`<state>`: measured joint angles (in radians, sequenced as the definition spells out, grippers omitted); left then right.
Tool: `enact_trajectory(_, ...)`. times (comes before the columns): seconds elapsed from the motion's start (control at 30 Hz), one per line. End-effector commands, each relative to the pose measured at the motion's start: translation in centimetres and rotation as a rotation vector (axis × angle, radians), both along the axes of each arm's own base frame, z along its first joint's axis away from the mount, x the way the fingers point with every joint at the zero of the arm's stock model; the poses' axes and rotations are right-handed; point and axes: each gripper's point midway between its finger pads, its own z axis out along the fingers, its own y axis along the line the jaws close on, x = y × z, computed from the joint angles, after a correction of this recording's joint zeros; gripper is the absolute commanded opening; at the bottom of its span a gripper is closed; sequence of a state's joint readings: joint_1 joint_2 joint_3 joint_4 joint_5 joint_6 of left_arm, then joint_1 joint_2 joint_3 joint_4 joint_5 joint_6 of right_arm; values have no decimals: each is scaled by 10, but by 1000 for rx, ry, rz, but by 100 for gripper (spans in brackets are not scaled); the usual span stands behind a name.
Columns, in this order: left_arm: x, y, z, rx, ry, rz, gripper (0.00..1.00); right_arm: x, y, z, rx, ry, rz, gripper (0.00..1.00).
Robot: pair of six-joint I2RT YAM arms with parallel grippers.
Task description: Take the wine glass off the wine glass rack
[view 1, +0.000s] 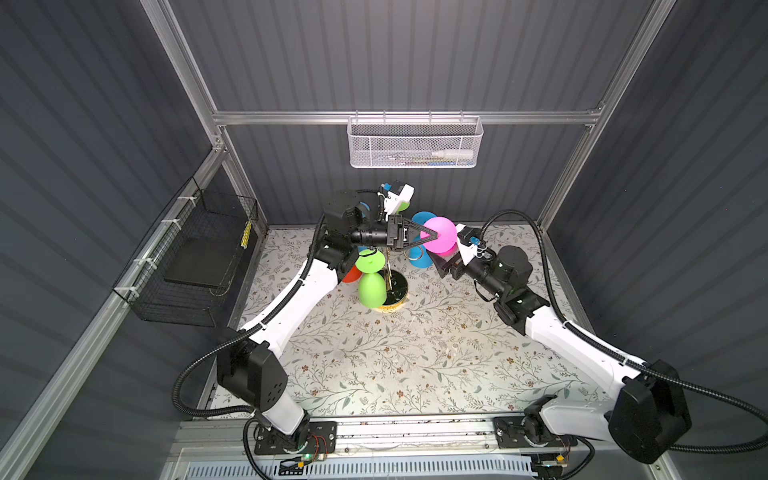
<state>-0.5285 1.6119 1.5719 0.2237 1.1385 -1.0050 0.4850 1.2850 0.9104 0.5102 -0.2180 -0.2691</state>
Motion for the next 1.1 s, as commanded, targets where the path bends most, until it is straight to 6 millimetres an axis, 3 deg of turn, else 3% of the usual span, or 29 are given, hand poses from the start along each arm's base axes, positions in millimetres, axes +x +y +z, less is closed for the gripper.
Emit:
enact_trajectory(0.0, -14, 8, 22, -30, -62, -20, 0, -1, 2, 29, 59, -61, 12, 99)
enact_trajectory(0.2, -12, 7, 21, -27, -56, -19, 0, -4, 5, 34, 70, -63, 32, 95)
enact_trajectory(0.9, 1, 13, 21, -32, -49, 21, 7, -21, 1, 26, 35, -34, 13, 69)
enact_trajectory(1.0, 3, 13, 22, -35, -49, 27, 13, -23, 2, 23, 21, -21, 13, 66)
enact_trajectory(1.07, 5, 14, 22, -36, -48, 33, 23, -26, 3, 20, 13, -2, 15, 64)
